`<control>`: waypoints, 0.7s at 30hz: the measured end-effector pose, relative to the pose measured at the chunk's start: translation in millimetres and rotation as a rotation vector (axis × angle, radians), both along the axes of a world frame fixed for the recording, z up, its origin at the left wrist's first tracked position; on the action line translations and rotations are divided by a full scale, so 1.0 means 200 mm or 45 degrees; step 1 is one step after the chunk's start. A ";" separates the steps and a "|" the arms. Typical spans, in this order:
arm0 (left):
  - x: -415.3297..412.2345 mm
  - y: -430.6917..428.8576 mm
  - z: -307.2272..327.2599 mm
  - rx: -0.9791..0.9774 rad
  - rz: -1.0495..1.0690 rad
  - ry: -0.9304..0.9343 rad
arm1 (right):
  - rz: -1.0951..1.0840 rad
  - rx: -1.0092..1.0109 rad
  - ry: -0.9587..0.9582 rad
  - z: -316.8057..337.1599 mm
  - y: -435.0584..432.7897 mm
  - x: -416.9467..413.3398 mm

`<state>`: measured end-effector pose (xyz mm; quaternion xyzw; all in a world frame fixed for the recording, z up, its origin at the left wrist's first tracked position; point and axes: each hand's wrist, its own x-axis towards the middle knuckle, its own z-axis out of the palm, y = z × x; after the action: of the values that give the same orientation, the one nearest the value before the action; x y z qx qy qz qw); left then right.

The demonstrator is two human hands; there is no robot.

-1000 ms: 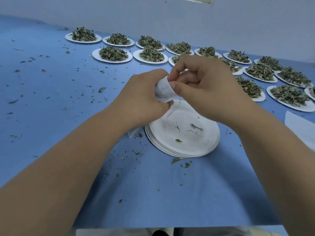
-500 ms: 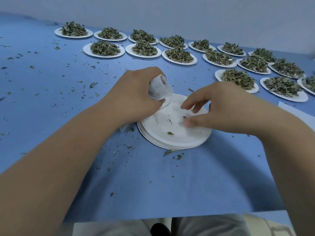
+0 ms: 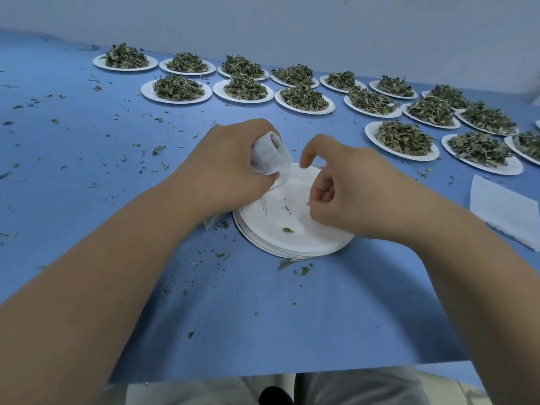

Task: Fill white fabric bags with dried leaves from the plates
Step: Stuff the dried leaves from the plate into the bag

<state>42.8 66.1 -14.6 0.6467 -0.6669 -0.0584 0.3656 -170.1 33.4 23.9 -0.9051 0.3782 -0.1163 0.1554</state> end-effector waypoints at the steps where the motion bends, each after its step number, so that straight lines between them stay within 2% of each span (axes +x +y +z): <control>1: 0.00 0.00 0.00 -0.008 -0.002 0.016 | -0.028 -0.008 -0.102 0.02 -0.01 0.01; 4: -0.01 0.00 0.00 -0.038 0.021 0.022 | -0.067 0.033 -0.627 0.09 -0.02 0.07; 6: -0.02 0.01 0.01 -0.037 0.038 -0.004 | -0.025 0.051 -0.769 0.11 -0.01 0.13; 9: -0.03 0.02 0.03 -0.049 -0.008 0.047 | 0.013 0.048 -0.699 0.08 -0.01 0.21; 12: -0.02 0.03 0.03 -0.054 -0.028 0.082 | 0.056 0.156 -0.663 0.06 -0.02 0.24; 16: 0.02 0.02 0.02 -0.019 0.037 0.128 | 0.062 0.293 -0.835 0.08 -0.04 0.20; 21: 0.01 0.01 0.03 -0.026 0.056 0.107 | 0.184 0.370 -0.647 0.05 -0.01 0.21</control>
<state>43.9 67.3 -9.6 0.6545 -0.6371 -0.0708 0.4010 -127.7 32.2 34.6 -0.8399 0.2745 -0.2723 0.3808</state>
